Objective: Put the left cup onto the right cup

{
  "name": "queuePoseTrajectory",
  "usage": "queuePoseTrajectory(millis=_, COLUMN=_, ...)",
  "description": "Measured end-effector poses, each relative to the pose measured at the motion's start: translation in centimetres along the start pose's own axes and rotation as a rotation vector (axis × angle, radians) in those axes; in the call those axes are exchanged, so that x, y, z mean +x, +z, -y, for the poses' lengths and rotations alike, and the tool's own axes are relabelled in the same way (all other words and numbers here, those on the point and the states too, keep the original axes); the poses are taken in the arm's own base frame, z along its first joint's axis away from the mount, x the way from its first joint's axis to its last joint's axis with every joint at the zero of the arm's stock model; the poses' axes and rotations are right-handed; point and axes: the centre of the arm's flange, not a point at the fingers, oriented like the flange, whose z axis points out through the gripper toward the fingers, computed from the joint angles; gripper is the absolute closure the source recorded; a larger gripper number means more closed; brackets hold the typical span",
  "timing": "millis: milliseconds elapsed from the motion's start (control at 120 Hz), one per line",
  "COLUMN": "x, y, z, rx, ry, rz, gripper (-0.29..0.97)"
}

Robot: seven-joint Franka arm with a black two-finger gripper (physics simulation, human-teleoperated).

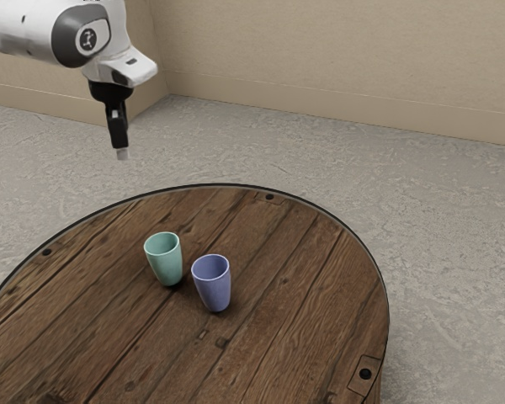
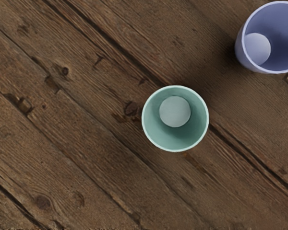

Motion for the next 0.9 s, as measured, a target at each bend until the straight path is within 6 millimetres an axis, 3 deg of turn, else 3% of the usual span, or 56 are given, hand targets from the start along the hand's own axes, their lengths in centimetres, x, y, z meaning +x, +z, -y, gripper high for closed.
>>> queuePoseTrajectory(millis=133, x=0.2, y=1.8, z=0.4, rx=-0.026, ry=0.006, rz=0.016, gripper=0.0)
queuePoseTrajectory(millis=525, x=3.3, y=13.5, z=3.3, rx=-0.106, ry=0.06, rz=0.063, gripper=0.0)
queuePoseTrajectory(millis=900, x=7.0, y=20.2, z=3.1, rx=-0.109, ry=0.168, rz=0.051, gripper=0.0)
